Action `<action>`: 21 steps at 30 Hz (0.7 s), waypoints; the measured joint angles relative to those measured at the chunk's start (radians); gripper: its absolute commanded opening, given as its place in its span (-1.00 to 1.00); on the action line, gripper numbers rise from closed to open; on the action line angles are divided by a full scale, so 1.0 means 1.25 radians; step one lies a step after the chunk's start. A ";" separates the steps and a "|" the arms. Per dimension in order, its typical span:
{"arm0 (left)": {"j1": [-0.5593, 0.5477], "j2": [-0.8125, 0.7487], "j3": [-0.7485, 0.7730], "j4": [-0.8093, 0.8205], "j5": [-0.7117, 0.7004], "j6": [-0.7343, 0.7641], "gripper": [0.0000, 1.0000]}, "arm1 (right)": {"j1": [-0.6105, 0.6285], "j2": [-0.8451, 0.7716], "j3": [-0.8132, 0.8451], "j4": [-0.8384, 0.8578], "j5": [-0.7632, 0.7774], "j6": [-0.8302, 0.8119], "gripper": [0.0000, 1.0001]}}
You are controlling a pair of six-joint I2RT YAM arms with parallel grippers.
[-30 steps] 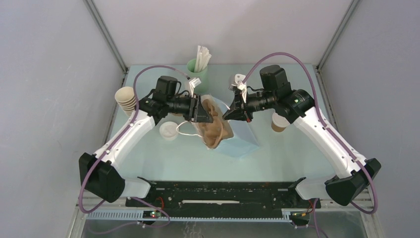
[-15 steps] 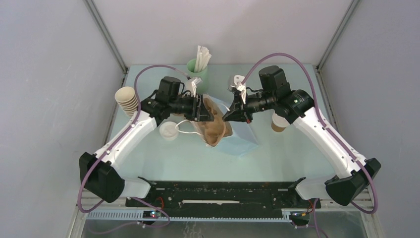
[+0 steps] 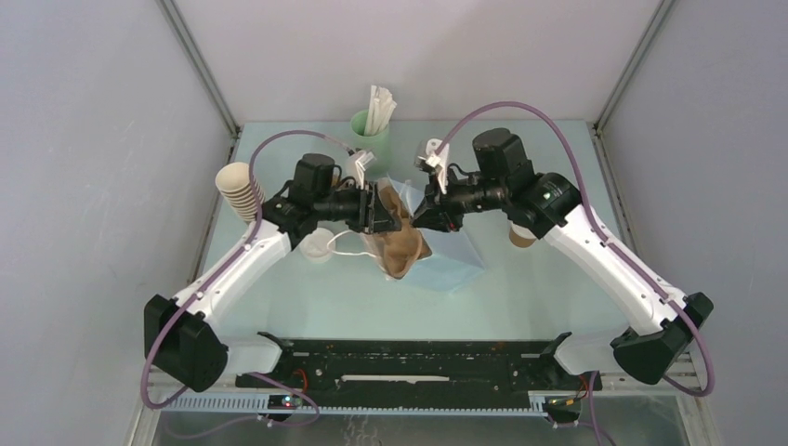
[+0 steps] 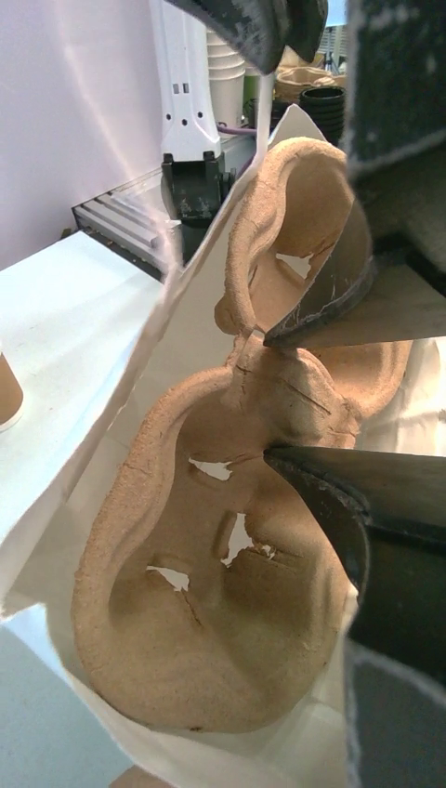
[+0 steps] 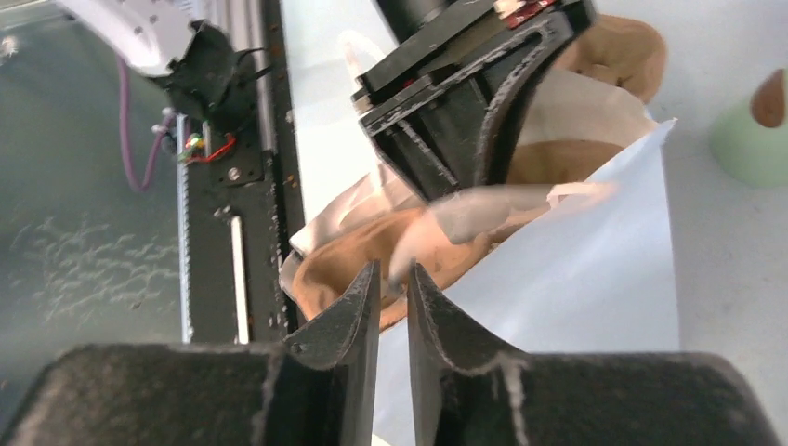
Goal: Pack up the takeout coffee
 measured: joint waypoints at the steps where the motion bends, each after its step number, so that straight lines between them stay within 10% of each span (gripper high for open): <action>1: 0.000 -0.009 -0.008 0.007 -0.006 -0.002 -1.00 | 0.019 -0.002 0.000 0.011 0.059 0.038 -0.31; 10: -0.006 -0.077 -0.040 0.030 -0.074 -0.043 -1.00 | 0.138 -0.009 0.051 -0.049 0.544 0.372 0.34; 21: -0.023 -0.076 -0.038 0.003 -0.179 -0.077 -1.00 | 0.233 -0.032 0.059 -0.162 0.826 0.497 0.23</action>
